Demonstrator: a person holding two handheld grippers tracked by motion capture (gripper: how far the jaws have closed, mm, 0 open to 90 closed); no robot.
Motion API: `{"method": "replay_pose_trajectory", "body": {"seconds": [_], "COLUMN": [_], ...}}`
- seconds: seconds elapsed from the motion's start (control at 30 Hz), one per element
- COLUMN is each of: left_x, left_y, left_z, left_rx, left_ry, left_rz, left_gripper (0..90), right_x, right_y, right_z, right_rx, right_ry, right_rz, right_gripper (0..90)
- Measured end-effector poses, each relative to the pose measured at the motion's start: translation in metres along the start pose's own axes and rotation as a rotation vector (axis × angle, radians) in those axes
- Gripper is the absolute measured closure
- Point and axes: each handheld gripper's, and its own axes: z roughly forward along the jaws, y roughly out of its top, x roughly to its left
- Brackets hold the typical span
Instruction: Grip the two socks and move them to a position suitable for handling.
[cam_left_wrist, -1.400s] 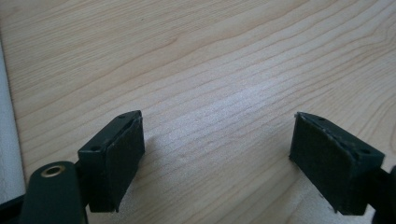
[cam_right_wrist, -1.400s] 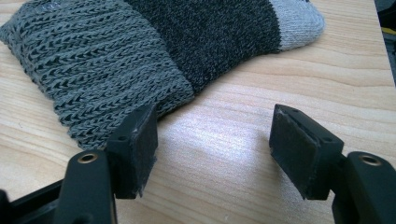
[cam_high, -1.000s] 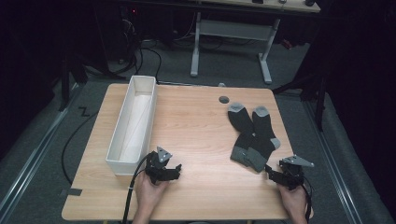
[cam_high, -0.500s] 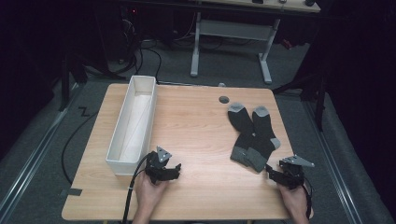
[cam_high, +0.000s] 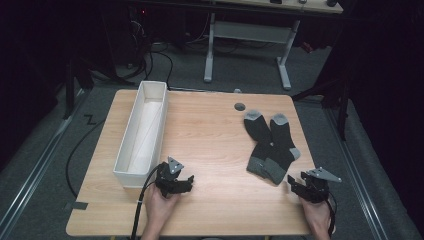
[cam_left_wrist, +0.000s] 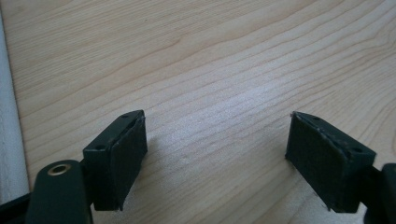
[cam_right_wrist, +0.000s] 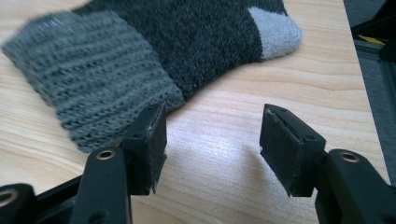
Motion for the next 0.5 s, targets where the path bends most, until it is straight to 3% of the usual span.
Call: {"method": "replay_pose_trajectory", "body": {"seconds": [0.37,0.5], "left_x": [0.0,0.0], "left_y": [0.0,0.0], "left_z": [0.0,0.0], "left_rx": [0.0,0.0], "left_ry": [0.0,0.0], "left_rz": [0.0,0.0], "left_gripper": [20.8,20.9], "right_x": [-0.002,0.0], "right_y": [0.014,0.024], "right_z": [-0.008,-0.005], "right_rx": [-0.062,-0.075], "right_ry": [0.016,0.018], "right_rz": [0.029,0.009], "right_gripper": [38.0,38.1]}}
